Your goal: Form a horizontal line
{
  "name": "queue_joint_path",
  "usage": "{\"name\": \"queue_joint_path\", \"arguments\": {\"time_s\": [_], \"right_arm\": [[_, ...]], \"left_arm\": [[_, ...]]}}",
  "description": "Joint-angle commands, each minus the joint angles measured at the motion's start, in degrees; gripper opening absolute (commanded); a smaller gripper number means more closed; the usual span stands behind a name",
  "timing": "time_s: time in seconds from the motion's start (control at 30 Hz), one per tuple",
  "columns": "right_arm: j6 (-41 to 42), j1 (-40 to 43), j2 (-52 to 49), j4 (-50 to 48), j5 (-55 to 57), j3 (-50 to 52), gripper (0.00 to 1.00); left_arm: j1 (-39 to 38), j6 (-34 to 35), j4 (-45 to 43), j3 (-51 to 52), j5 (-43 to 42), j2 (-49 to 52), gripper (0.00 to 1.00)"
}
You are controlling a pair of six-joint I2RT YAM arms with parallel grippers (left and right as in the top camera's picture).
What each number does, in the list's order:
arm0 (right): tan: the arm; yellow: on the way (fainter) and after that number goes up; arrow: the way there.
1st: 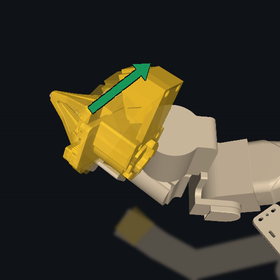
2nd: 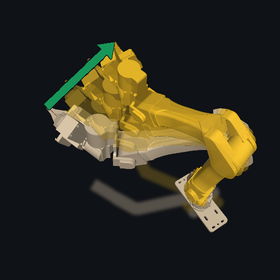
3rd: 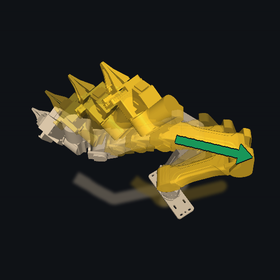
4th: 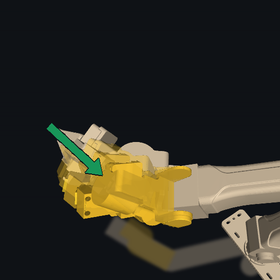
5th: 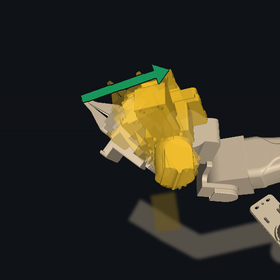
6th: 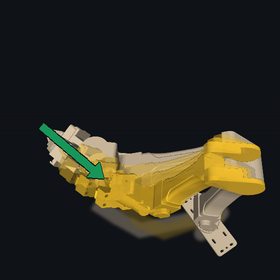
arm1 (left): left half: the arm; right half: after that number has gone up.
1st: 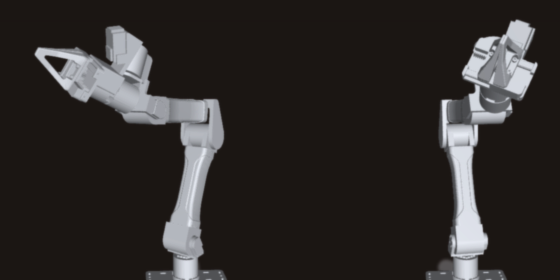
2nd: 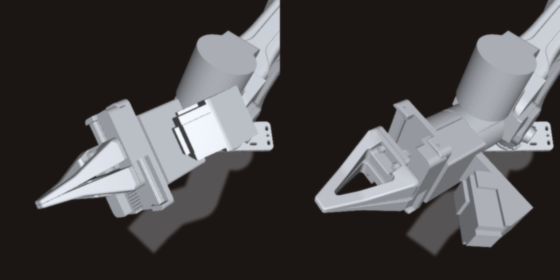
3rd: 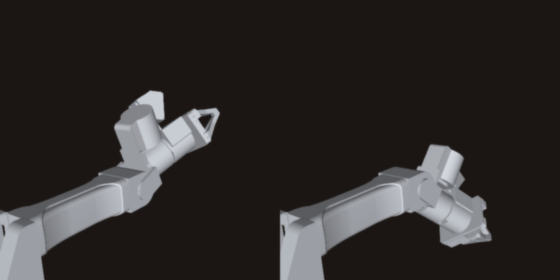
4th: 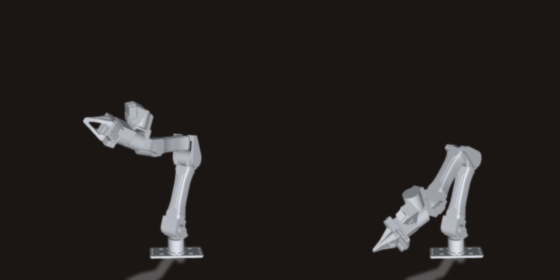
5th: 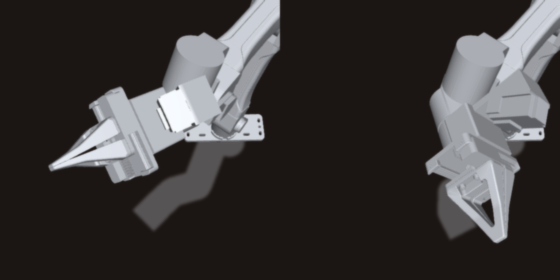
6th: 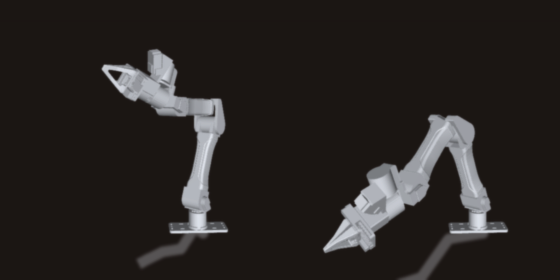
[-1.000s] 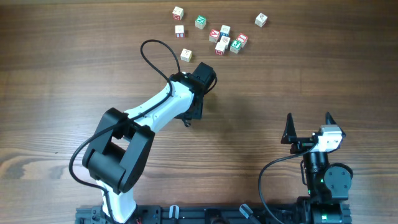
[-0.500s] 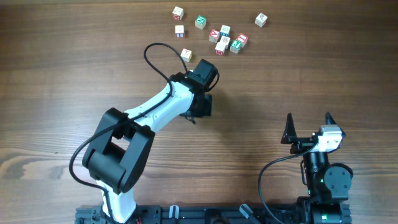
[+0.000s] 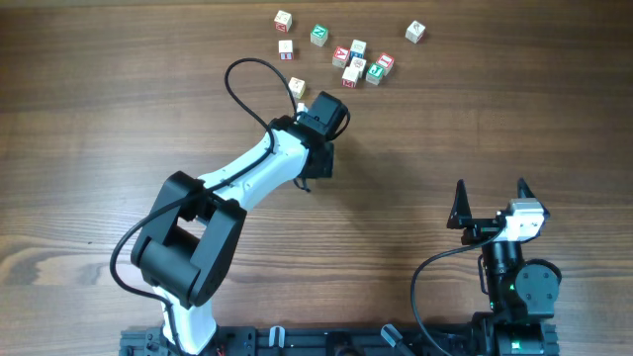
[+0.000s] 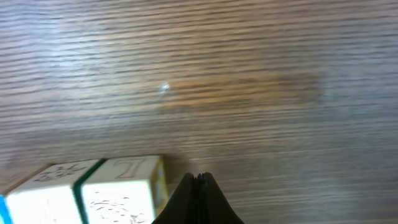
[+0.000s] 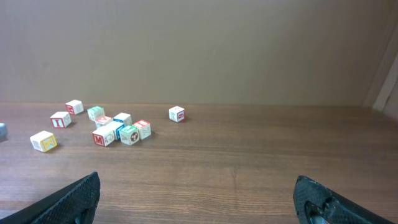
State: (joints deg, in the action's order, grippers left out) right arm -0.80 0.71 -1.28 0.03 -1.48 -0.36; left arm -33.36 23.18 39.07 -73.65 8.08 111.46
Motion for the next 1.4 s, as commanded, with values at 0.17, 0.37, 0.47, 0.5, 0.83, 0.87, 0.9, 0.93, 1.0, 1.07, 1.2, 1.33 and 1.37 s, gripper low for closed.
{"name": "queue_joint_path", "arguments": {"time_s": [0.17, 0.37, 0.47, 0.5, 0.83, 0.87, 0.9, 0.93, 1.0, 1.07, 1.2, 1.33, 1.37], "right_arm": [[-0.66, 0.13, 0.26, -0.15, -0.59, 0.07, 1.0], [-0.66, 0.13, 0.26, -0.15, -0.59, 0.07, 1.0], [-0.66, 0.13, 0.26, -0.15, -0.59, 0.07, 1.0], [-0.66, 0.13, 0.26, -0.15, -0.59, 0.07, 1.0], [-0.66, 0.13, 0.26, -0.15, -0.59, 0.07, 1.0], [-0.68, 0.13, 0.26, -0.15, -0.59, 0.07, 1.0], [-0.66, 0.13, 0.26, -0.15, -0.59, 0.07, 1.0], [-0.66, 0.13, 0.26, -0.15, -0.59, 0.07, 1.0], [-0.68, 0.13, 0.26, -0.15, -0.59, 0.07, 1.0], [-0.68, 0.13, 0.26, -0.15, -0.59, 0.07, 1.0], [-0.66, 0.13, 0.26, -0.15, -0.59, 0.07, 0.99], [-0.66, 0.13, 0.26, -0.15, -0.59, 0.07, 1.0], [-0.66, 0.13, 0.26, -0.15, -0.59, 0.07, 1.0]], "left_arm": [[0.15, -0.28, 1.29, 0.48, 6.45, -0.96, 0.04], [0.15, -0.28, 1.68, 0.48, 6.82, -0.96, 0.04], [0.15, -0.26, 1.6, 0.5, 6.54, -0.96, 0.04], [0.15, -0.26, 1.33, 0.48, 5.77, -0.96, 0.04], [9.57, 1.29, -3.52, -10.08, -1.84, -3.82, 0.04], [12.13, 1.57, -3.02, -10.8, -1.84, -3.91, 0.04], [15.37, 3.1, -2.23, -11.39, -1.86, -3.91, 0.04], [18.43, 4.13, -1.53, -11.56, -2.23, -3.91, 0.04], [23.8, 4.26, -0.35, -11.56, -3.63, -3.91, 0.04], [28.81, 4.26, 0.42, -11.56, -3.78, -3.91, 0.04], [36.68, 4.26, 0.42, -11.56, -3.76, -3.89, 0.04], [42.66, 4.26, 1.42, -11.54, -3.76, -3.89, 0.04], [44.65, 4.26, 2.25, -11.54, -3.76, -3.89, 0.05]]}}
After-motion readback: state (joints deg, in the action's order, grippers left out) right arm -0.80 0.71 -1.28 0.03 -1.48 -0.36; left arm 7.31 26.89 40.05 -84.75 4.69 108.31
